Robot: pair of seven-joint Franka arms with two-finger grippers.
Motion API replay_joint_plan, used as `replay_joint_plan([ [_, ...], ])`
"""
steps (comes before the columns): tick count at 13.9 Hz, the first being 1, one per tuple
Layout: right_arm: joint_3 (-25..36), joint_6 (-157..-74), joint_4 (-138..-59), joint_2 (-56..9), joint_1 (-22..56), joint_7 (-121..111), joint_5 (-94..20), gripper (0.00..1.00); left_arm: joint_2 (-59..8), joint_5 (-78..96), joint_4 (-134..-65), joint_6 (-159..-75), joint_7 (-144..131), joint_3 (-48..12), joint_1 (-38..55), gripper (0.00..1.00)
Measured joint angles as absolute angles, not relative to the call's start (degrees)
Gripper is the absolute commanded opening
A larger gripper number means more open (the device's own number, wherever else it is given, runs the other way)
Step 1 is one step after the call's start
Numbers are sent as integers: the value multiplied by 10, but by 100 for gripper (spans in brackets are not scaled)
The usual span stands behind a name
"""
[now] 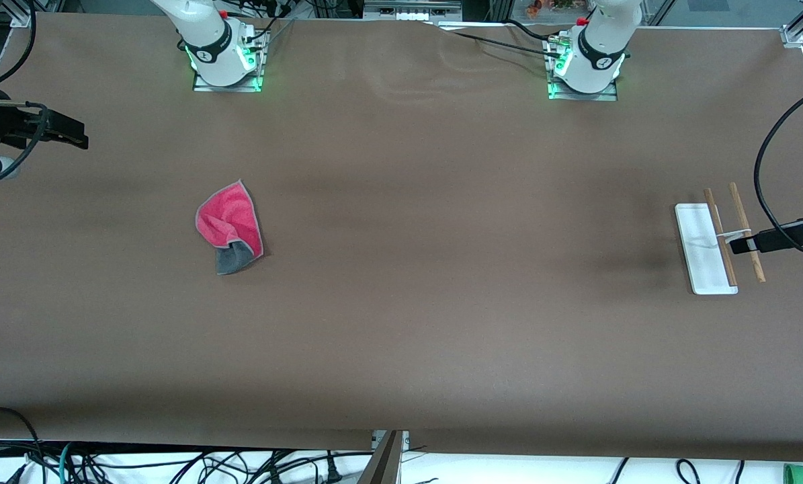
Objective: Pass towel and hang on rack
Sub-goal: 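Lower the right gripper over the pink towel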
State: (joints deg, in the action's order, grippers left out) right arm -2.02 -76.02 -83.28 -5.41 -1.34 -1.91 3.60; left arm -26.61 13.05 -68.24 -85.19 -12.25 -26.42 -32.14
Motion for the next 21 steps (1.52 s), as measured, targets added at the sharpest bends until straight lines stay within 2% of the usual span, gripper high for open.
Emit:
replay_joint_plan([
  [9,-20,-760,-833,-54,-13,-19,36,100,-259,121,-682,-850,-130,-263,-325,100],
  [15,-22,-761,-833,-54,-8,-19,36,100,-238,-86,-683,-819,-130,-308,-303,100],
  [18,-23,-761,-833,-55,6,-19,35,100,-191,-102,-701,-808,-135,-314,-302,100],
  [21,-24,-765,-833,-69,34,-19,34,100,-88,-61,-790,-831,-151,-315,-328,100],
])
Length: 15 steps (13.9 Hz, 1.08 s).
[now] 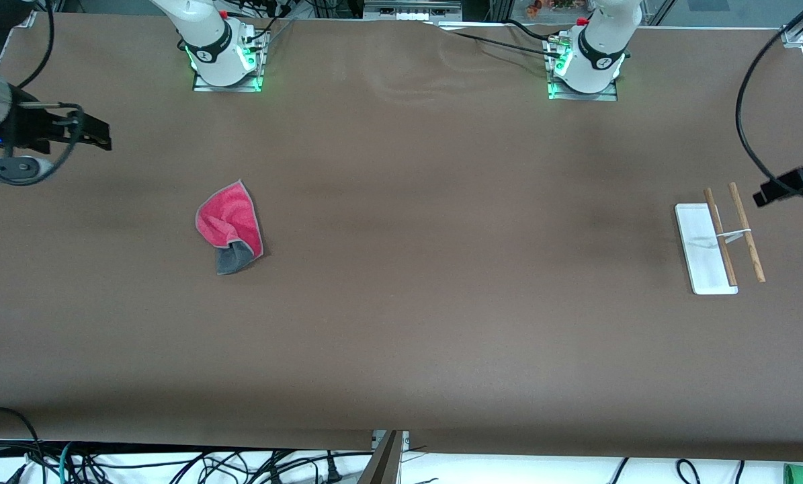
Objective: Pass towel and hang on rack
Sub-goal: 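Lower the right gripper over the pink towel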
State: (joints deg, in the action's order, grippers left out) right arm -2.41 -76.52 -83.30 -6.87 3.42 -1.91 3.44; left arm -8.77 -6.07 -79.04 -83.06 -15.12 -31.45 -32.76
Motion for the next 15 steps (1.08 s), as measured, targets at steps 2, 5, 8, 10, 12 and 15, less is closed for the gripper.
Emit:
replay_joint_plan([
  [2,-25,-777,-833,-86,51,-19,27,100,-38,-51,-846,-841,-151,-314,-341,100],
  [5,-25,-804,-835,-126,60,-19,2,100,-25,-50,-880,-853,-151,-314,-345,100],
  [8,-25,-855,-836,-188,69,-19,-3,100,-27,-49,-882,-859,-151,-310,-347,100],
  [10,-25,-900,-835,-227,90,-20,-3,100,-30,-48,-883,-860,-151,-309,-348,100],
  [12,-25,-947,-835,-257,122,-19,-3,100,-33,-47,-883,-860,-151,-309,-348,100],
  [15,-25,-1004,-836,-300,157,-19,18,100,-35,-47,-884,-861,-151,-309,-347,100],
])
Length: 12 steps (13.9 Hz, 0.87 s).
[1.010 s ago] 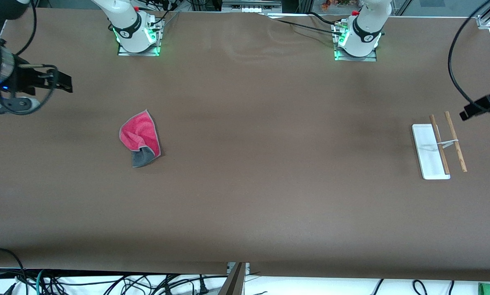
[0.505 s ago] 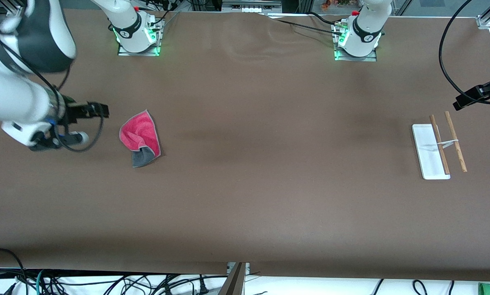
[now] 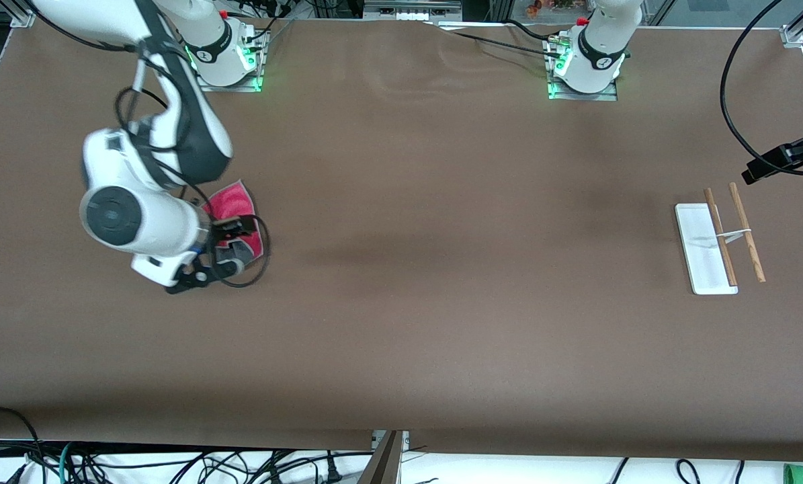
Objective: Pass towel and hang on rack
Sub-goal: 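Lower the right gripper over the pink towel, then grasp the pink towel with the right gripper and lift it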
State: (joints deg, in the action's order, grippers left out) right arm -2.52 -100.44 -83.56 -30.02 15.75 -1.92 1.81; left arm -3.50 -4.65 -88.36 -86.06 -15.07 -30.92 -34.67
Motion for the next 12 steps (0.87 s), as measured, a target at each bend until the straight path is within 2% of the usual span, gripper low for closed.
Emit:
replay_joint_plan([
  [2,-25,-1019,-836,-331,177,-24,57,100,-36,-45,-885,-861,-151,-291,-323,100],
  [6,-24,-1038,-847,-373,191,-67,86,100,-36,-30,-885,-861,-150,-193,-225,100],
  [9,-21,-1103,-894,-386,189,-107,126,100,-35,-27,-885,-860,-150,-62,-89,100],
  [12,-19,-1143,-925,-386,188,-142,153,100,-30,-27,-884,-860,-141,-44,-61,100],
])
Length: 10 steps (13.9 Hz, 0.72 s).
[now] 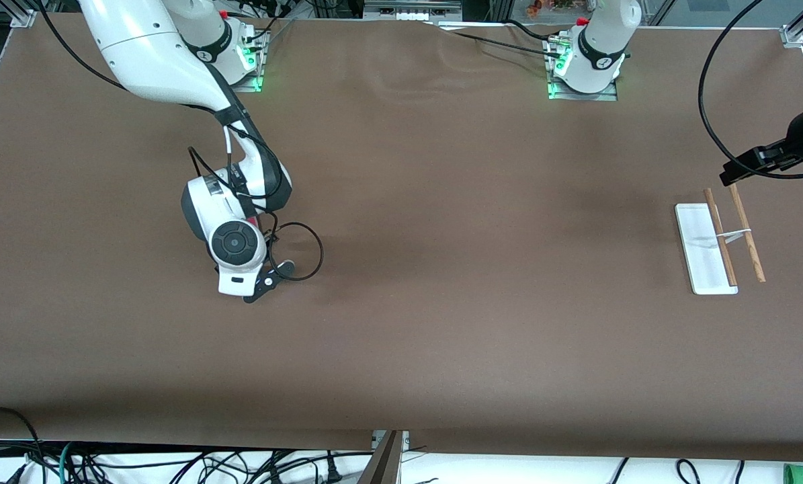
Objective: Pass towel and hang on rack
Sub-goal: 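Grasp the pink towel with the right gripper and lift it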
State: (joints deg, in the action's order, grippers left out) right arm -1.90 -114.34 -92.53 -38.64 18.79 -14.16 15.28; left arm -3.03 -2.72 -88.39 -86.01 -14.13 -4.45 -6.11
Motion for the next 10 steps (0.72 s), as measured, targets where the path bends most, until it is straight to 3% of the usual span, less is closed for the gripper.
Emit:
replay_joint_plan([
  [7,-19,-1162,-965,-386,188,-167,203,100,-19,7,-883,-861,-95,-39,-59,100],
  [8,-19,-1163,-969,-386,188,-168,203,97,-21,7,-881,-862,-94,-39,-57,100],
  [10,-19,-1163,-972,-386,189,-169,204,75,-28,7,-878,-863,-93,-43,-54,100],
])
